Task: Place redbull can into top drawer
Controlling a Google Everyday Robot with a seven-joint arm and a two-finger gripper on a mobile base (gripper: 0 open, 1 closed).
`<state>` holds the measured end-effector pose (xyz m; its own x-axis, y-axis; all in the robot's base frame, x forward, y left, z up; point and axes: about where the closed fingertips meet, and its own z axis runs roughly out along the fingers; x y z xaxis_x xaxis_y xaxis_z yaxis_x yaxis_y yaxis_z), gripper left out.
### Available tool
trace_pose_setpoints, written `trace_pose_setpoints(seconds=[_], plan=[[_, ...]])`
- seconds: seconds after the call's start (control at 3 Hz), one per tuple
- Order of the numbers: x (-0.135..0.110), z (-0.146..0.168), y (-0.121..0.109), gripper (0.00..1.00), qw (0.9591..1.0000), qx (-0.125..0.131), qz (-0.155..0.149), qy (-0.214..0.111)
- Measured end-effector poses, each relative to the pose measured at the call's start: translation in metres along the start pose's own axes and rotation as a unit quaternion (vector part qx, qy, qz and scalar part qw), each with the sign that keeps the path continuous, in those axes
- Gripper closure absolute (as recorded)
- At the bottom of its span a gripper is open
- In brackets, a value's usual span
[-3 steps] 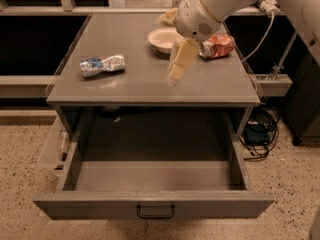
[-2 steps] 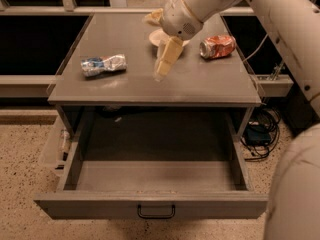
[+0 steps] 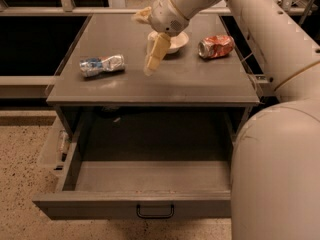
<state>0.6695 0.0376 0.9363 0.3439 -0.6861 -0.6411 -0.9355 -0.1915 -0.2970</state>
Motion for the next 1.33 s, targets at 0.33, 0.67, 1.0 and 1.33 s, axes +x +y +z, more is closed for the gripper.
trace_pose_setpoints(seconds=[0.33, 0.67, 1.0, 1.33], plan=[[0.004, 0.003, -0.001, 0.00, 0.9998, 0.002, 0.012, 0.015], [0.011, 0.026, -0.012, 0.00, 0.9996, -0.021, 0.009, 0.015], [0.012, 0.044, -0.035, 0.00, 0.9997, -0.022, 0.001, -0.008], [0.015, 0.061, -0.050, 0.00, 0.9993, -0.020, 0.002, -0.032]])
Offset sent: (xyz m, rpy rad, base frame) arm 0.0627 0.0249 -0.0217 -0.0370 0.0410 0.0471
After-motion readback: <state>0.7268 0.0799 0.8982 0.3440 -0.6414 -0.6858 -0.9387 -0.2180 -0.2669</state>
